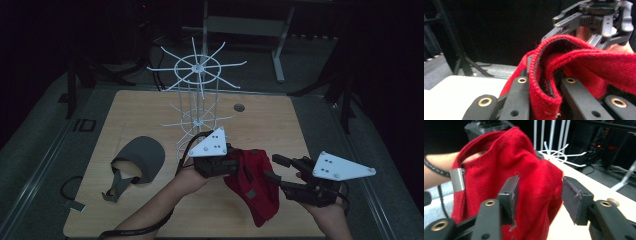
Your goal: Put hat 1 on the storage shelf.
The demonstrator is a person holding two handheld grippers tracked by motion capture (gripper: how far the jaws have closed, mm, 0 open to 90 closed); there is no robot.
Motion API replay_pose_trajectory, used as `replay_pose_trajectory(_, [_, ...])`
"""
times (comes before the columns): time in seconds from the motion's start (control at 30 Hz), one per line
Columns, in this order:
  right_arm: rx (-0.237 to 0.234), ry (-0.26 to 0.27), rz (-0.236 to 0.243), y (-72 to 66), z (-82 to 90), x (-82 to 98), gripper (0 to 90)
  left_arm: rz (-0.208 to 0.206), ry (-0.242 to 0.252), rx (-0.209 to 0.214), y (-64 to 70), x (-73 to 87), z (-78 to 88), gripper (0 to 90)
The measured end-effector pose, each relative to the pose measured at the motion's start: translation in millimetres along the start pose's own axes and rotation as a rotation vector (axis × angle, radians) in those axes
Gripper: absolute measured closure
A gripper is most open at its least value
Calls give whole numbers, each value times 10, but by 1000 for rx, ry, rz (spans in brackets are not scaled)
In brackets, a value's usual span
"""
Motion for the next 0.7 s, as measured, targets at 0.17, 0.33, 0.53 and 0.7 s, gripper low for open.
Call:
replay_pose_trajectory(0.17, [2, -15, 9, -4, -53, 1, 628, 18, 15, 7, -19, 3, 5, 846])
replay_pose_trajectory(0.33, [3, 3, -22, 9, -26, -10, 875, 24, 37, 32, -10, -4, 20, 844])
replay_pose_trajectory(0.53, [26, 39, -22, 13, 19, -73, 881, -2, 42, 42, 17, -26, 44, 839])
replay_pose_trajectory(0.7, [36, 49, -23, 33, 47, -109, 881, 3, 47, 23, -10, -21, 92, 810])
Point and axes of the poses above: each handheld gripper's, and its own axes: z roughly backward along the jaws, x roughly out of its underside, y roughly to its right, the point moved 9 cm from there along -z, roughly forward along the jaws, and after that the axes turned 4 degrees about y, right-handed, at the moved point
